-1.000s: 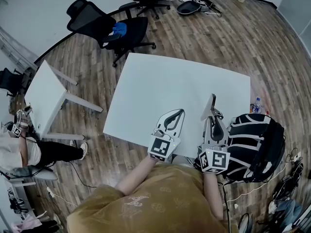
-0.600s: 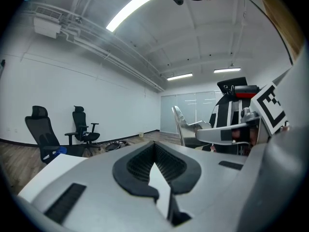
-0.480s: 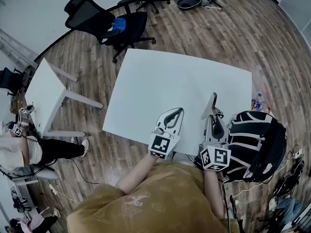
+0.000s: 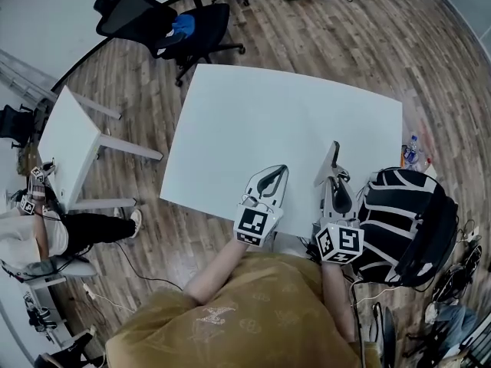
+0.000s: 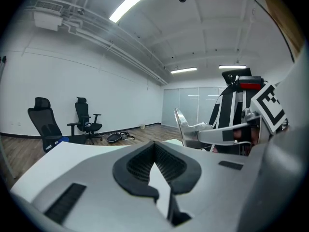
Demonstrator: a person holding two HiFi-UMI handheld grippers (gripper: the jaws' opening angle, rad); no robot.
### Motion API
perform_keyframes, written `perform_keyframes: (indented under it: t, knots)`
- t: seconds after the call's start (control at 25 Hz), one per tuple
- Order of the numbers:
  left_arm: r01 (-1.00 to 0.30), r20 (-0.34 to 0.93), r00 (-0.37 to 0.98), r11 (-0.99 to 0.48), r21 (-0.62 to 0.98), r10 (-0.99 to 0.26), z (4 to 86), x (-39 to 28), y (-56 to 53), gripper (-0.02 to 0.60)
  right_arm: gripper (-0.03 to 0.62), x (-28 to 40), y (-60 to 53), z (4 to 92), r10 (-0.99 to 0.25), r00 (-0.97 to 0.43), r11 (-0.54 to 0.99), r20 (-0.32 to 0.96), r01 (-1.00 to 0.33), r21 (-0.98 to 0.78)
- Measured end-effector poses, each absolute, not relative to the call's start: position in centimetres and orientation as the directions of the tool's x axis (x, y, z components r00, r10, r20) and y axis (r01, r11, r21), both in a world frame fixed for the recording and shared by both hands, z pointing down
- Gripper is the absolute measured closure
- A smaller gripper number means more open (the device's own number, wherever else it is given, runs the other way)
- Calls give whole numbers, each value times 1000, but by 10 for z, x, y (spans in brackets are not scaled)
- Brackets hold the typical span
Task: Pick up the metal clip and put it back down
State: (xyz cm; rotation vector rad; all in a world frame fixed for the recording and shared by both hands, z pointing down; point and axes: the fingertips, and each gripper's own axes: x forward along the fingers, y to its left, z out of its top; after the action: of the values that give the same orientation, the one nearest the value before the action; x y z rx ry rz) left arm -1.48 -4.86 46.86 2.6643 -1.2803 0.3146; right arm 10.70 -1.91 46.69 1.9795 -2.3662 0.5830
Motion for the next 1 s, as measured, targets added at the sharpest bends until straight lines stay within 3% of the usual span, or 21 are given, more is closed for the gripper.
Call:
perform_keyframes:
  t: [1.0]
  knots:
    - [-812,409,564,-572,115,-718,539,-28,-46,580,519,96,-9,566,-834,-282,51,475,-895,-443]
